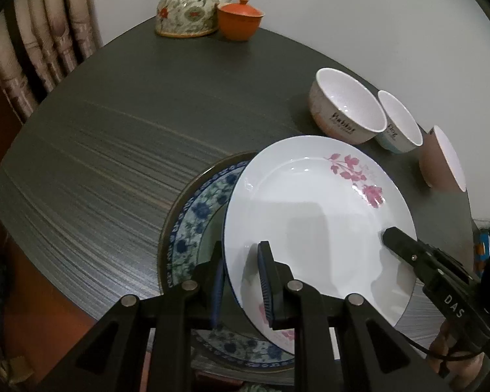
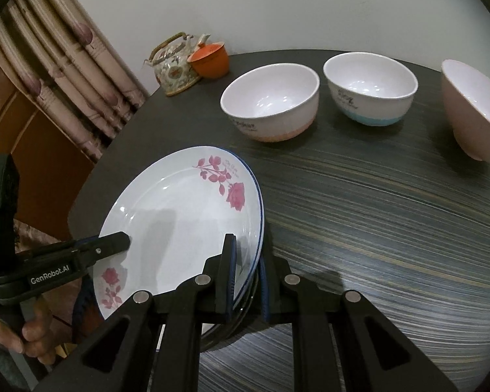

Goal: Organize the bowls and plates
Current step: 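Carry the pink-flower plate over the blue-and-white plate stack with the right tool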

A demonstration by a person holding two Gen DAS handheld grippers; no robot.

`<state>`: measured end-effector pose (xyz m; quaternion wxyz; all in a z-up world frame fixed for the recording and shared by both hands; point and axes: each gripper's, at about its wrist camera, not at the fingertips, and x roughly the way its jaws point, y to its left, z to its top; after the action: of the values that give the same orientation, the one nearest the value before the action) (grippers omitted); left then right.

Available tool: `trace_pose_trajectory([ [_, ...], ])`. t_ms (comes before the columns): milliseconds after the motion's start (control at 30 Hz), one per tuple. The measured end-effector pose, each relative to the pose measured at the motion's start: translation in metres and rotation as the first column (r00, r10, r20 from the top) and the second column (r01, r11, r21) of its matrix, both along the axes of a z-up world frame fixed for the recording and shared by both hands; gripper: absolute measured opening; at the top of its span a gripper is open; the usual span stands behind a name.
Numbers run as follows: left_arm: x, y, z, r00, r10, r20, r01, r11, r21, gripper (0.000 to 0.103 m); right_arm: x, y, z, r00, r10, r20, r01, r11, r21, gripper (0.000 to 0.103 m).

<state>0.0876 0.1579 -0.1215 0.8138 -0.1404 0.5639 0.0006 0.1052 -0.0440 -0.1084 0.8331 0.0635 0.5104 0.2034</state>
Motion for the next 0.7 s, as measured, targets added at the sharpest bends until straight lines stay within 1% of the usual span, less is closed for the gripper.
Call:
trace_pose_trajectory([
  [433,0.003,0.01,-0.02,0.998,0.023,-0.064,-0.022,1.0,0.012,0.019,0.002,0.017,-0.011,0.999,0.022,-0.026,-0.023,0.999,-0.032,0.013],
  [700,0.003,0.013,-0.023,0.997,0.031,-0.068,-0.029,0.999,0.023,0.019,-0.001,0.02,-0.014,0.999,0.03,-0.035,-0.031,0.999,-0.04,0.013],
])
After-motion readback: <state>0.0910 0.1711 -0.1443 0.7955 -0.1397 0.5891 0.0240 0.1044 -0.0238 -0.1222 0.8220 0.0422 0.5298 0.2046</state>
